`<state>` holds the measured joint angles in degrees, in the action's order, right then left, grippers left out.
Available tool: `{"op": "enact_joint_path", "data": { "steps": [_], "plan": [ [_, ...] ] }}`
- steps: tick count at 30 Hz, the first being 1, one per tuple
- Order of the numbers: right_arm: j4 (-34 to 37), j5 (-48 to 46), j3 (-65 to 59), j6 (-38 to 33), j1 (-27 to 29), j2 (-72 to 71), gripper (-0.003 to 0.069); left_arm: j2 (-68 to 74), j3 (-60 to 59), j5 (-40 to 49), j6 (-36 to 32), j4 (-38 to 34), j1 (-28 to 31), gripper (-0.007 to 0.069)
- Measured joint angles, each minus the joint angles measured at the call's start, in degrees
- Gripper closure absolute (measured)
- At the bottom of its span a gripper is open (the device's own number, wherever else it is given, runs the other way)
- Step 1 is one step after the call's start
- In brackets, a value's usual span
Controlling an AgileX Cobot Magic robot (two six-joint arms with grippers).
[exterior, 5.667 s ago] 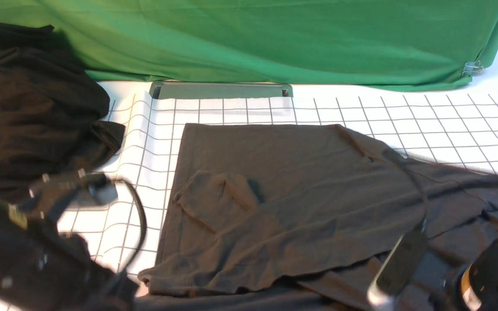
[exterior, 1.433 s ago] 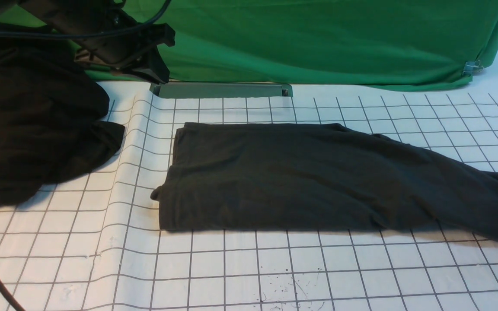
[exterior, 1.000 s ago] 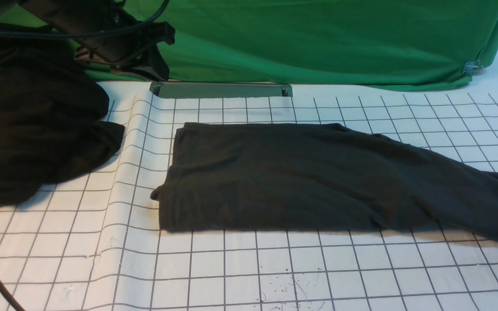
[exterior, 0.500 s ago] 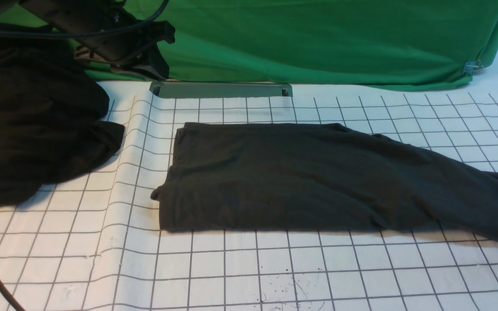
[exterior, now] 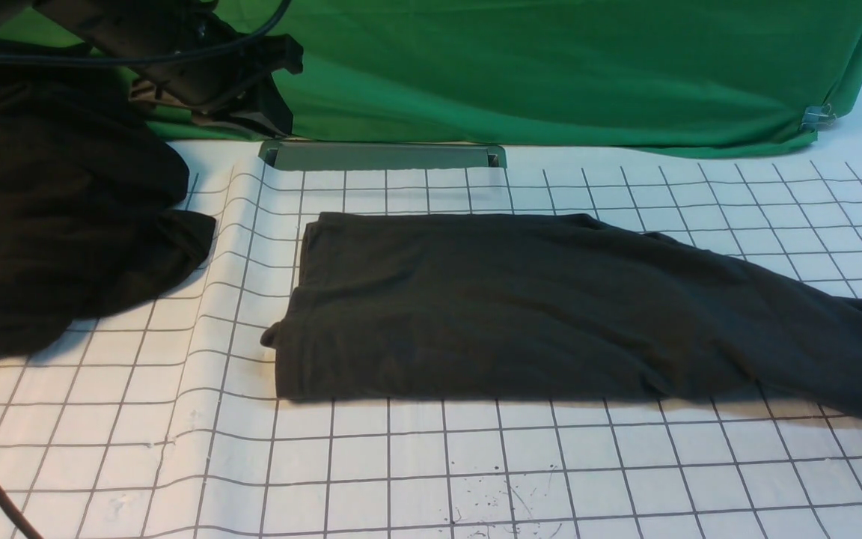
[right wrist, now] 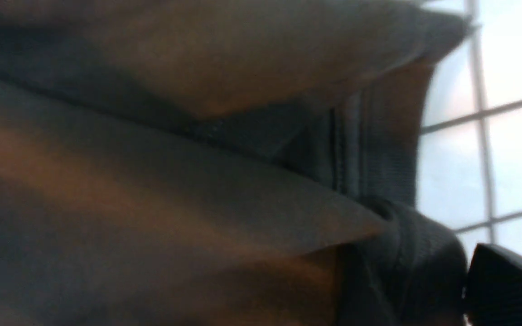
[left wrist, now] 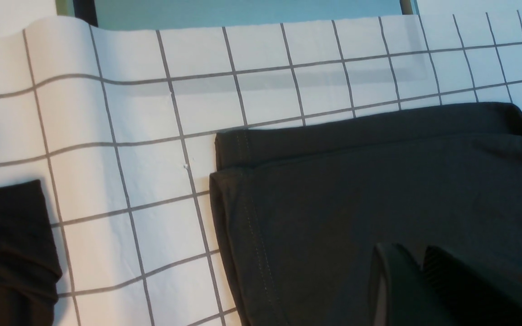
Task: Fold a long-sleeved shirt over a white checkered tablecloth.
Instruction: 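Pull the folded dark garment lengthwise by its ends to straighten it flat on the table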
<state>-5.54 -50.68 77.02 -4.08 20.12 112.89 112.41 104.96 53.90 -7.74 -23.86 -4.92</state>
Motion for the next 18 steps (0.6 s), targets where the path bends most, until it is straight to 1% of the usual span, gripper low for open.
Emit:
{"op": "enact_joint_path", "data": {
  "steps": [3,7,8,10,15,18],
  "plan": [
    [0.22,0.13,0.00,-0.14,0.00,0.91,0.0399,0.00,0.00,0.00,0.00,0.00,0.00,0.0533],
    [0.83,-0.05,0.06,-1.94,0.00,0.74,0.0575,0.00,0.00,0.00,0.00,0.00,0.00,0.0533],
    [0.83,-0.12,0.06,-2.13,0.00,0.57,0.0594,0.00,0.00,0.00,0.00,0.00,0.00,0.0533],
    [0.83,-0.22,0.06,-2.33,0.00,0.01,0.0608,0.00,0.00,0.00,0.00,0.00,0.00,0.0533],
    [0.78,-0.60,0.06,-2.81,0.00,-3.85,0.0608,0.00,0.00,0.00,0.00,0.00,0.00,0.0533],
    [0.78,1.46,0.39,-2.81,0.00,-7.25,0.0608,0.00,0.00,0.00,0.00,0.00,0.00,0.0533]
  ]
}}
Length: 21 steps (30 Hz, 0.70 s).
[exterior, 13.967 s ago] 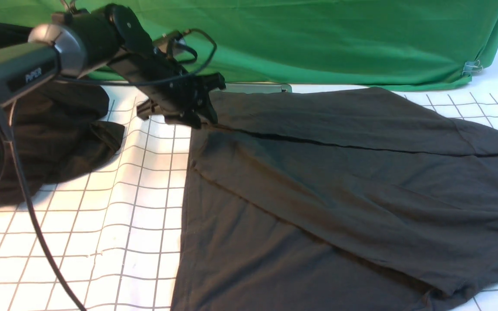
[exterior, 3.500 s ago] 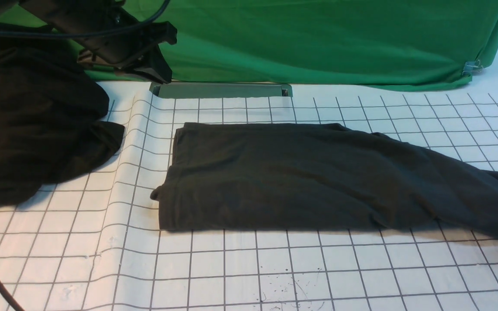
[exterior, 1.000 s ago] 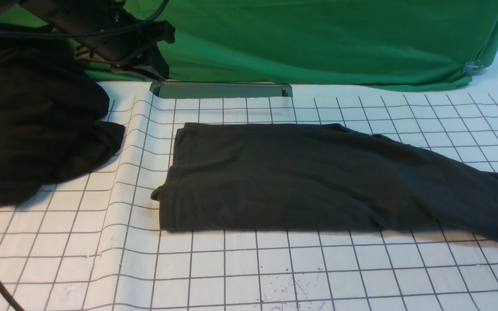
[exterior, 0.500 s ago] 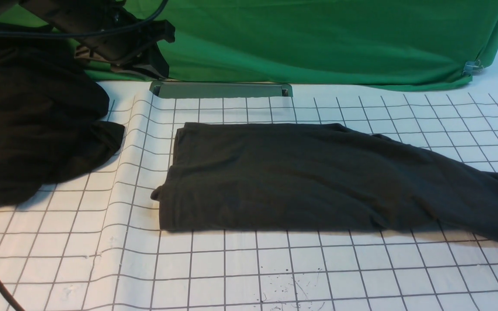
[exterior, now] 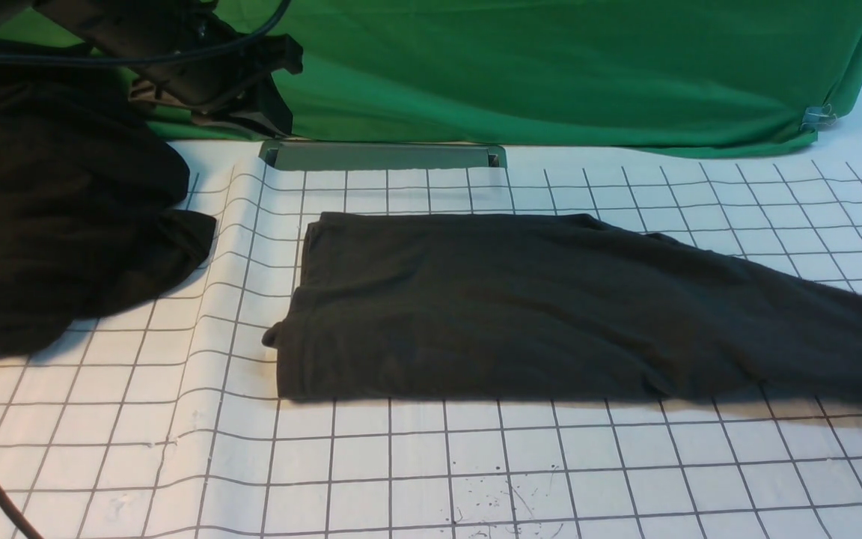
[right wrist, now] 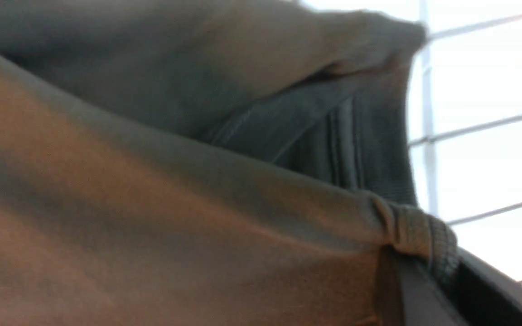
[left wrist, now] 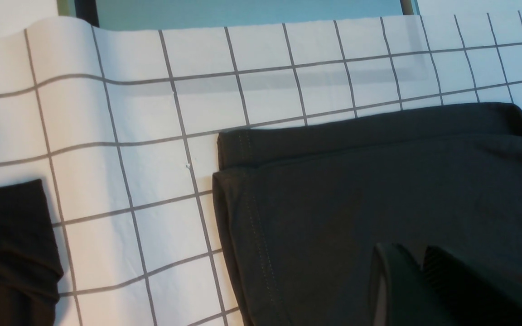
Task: Fold a long-sleeved shirt over a white checkered tablecloth.
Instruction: 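Pull the folded dark garment lengthwise by its ends to straighten it flat on the table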
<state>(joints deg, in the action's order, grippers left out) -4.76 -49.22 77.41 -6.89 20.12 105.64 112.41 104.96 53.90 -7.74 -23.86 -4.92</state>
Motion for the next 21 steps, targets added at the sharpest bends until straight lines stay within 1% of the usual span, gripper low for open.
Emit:
{"op": "enact_joint_path", "data": {
  "steps": [7,12,15,16,20,21],
  "plan": [
    [0.04,8.97,0.06,0.00,0.00,-0.68,0.0604,0.00,0.00,0.00,0.00,0.00,0.00,0.0533],
    [-0.19,14.53,0.06,0.00,0.00,3.45,0.0562,0.00,0.00,0.00,0.00,0.00,0.00,0.0533],
    [-0.48,18.57,0.06,0.21,0.00,7.28,0.0465,0.00,0.00,0.05,0.00,0.00,0.00,0.0533],
    [-0.60,19.02,0.06,0.53,0.00,8.37,0.0419,0.00,0.00,0.17,0.00,0.00,0.00,0.0533],
    [-1.74,19.19,0.06,1.14,0.00,9.61,0.0304,0.00,0.00,0.94,0.00,0.00,0.00,0.0533],
    [-2.52,17.88,0.64,1.47,0.00,9.46,0.0277,0.00,0.00,1.10,0.00,0.00,0.00,0.0533]
  ]
}}
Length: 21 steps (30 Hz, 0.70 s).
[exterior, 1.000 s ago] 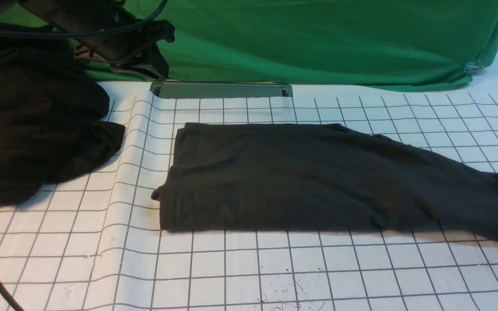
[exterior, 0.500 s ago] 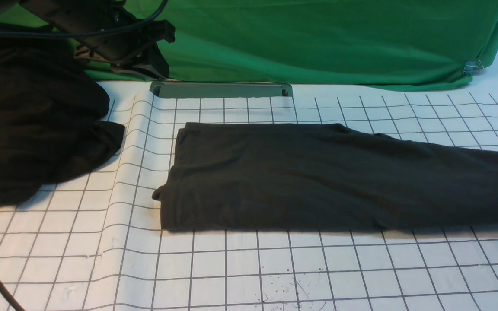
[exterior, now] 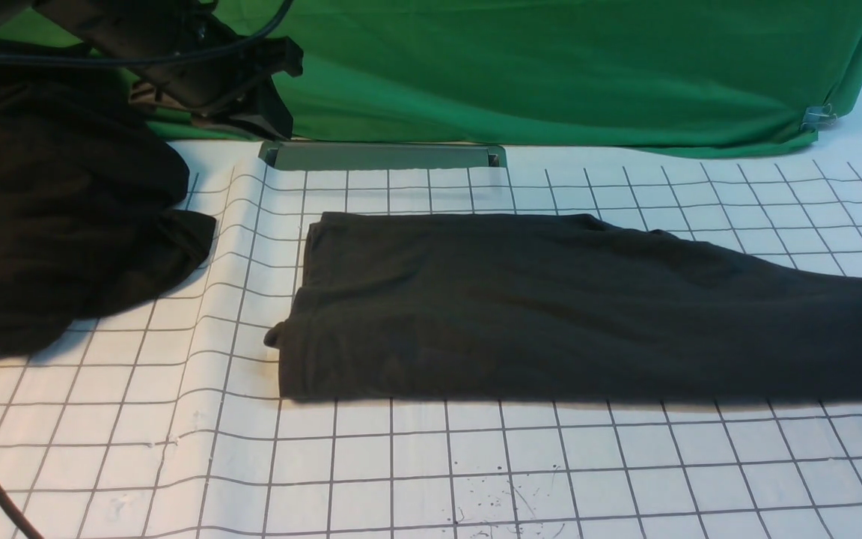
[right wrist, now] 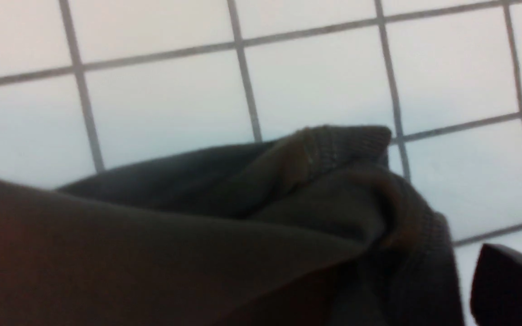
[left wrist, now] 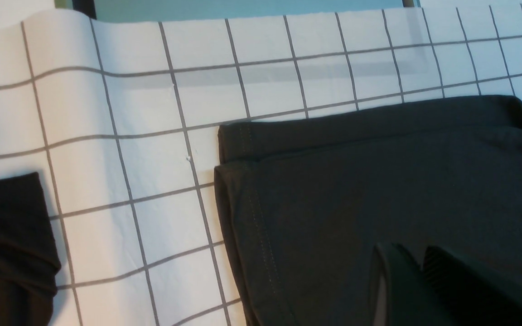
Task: Fold a long-sleeved shirt over a white checkered tablecloth.
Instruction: 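Pull the folded dark garment lengthwise by its ends to straighten it flat on the table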
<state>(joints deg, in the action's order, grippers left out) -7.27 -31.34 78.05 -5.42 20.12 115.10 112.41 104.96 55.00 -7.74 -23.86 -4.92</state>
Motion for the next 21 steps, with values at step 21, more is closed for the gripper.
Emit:
{"op": "enact_joint_path", "data": {
  "steps": [21],
  "plan": [
    [6.33,-18.22,7.26,4.24,0.11,1.35,0.0013,0.00,0.00,1.10,0.05,0.02,0.00,0.0533]
  ]
}}
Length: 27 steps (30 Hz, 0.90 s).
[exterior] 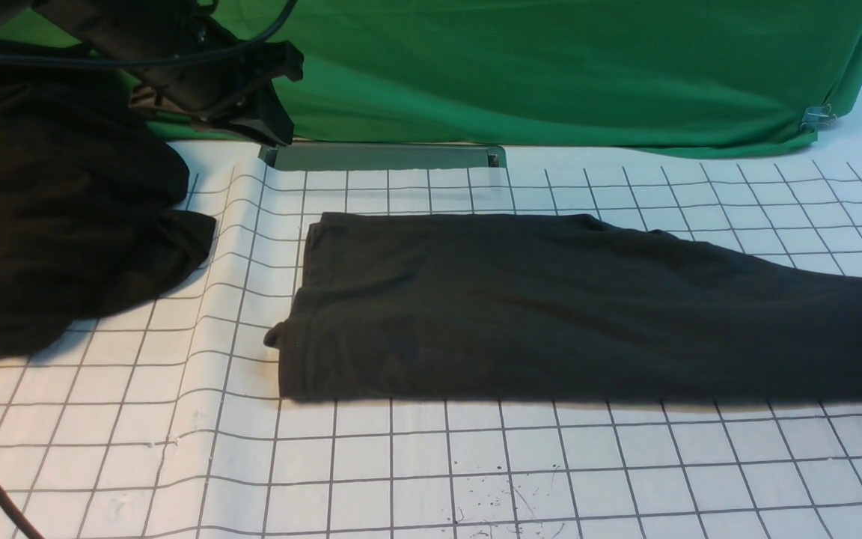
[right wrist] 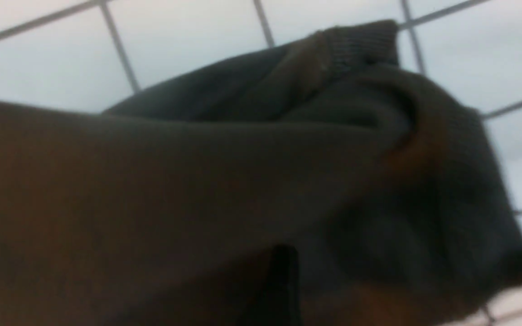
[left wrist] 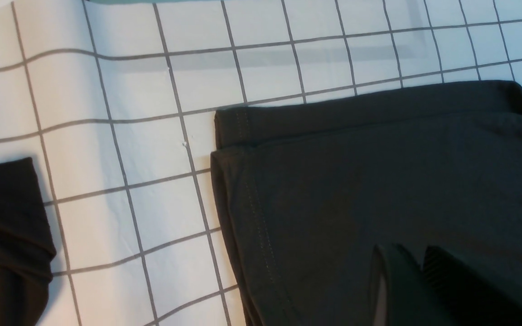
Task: Fold a long-sleeved shirt over a white checkered tablecloth.
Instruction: 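Pull the folded dark garment lengthwise by its ends to straighten it flat on the table, then fold the right end of the dark garment over onto its left end with the right gripper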
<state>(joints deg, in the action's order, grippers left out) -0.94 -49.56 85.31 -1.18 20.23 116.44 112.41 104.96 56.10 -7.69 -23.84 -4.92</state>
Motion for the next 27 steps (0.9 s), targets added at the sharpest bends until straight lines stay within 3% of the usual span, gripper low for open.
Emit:
{"op": "enact_joint_path", "data": {
  "steps": [9,12,15,19,27],
  "plan": [
    [2.56,0.92,0.34,-0.15,0.12,3.92,0.0204,0.00,0.00,0.07,-0.05,0.00,0.00,0.0533],
    [3.39,0.72,0.40,-1.40,-0.05,3.92,0.0351,0.00,0.00,0.11,-0.05,0.00,0.00,0.0533],
    [1.77,0.42,0.45,-2.81,0.00,3.42,0.0578,0.00,0.00,0.13,-0.05,0.00,0.00,0.0533],
    [0.94,-1.82,0.45,-3.28,0.34,1.60,0.0638,0.00,0.00,0.19,-0.05,0.59,0.00,0.0533],
    [-1.65,-5.79,0.45,-3.45,3.88,-7.69,0.0645,0.00,0.00,0.86,-0.05,1.29,0.00,0.0532]
  ]
}}
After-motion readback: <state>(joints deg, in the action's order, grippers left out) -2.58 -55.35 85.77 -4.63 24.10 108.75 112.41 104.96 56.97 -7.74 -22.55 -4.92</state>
